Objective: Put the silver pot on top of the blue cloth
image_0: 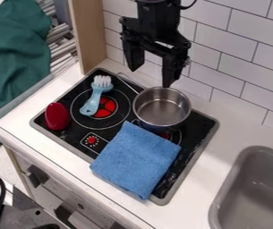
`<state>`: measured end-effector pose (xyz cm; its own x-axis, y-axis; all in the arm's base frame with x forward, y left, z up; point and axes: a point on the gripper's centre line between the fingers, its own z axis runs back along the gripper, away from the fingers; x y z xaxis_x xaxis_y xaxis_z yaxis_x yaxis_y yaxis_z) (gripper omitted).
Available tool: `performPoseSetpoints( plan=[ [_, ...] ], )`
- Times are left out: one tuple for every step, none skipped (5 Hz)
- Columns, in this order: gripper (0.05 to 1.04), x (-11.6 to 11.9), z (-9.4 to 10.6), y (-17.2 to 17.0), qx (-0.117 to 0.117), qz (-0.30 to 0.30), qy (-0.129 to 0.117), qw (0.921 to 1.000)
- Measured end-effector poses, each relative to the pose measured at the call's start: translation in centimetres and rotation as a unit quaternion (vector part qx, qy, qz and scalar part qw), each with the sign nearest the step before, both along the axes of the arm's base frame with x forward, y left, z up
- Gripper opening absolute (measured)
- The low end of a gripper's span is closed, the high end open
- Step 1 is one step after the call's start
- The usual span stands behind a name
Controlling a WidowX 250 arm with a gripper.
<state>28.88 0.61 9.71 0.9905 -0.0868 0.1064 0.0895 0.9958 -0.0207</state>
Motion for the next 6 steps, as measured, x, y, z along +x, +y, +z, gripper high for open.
performPoseSetpoints(
  plan=[
    [0.999, -0.3, -1.0, 0.0, 0.0, -0.001, 0.015, 0.9999],
    [0.999, 1.2, -2.1, -0.2, -0.006, -0.01, 0.005, 0.9999],
    [0.999, 3.1, -3.1, -0.8, -0.017, 0.007, -0.01, 0.9998],
    [0.999, 4.7, -4.6, -2.0, -0.033, 0.01, -0.006, 0.9994],
    [0.999, 4.8, -6.2, -2.8, -0.047, 0.007, 0.008, 0.9989],
    [0.999, 4.9, -7.8, -3.5, -0.061, 0.012, 0.014, 0.998]
  ],
)
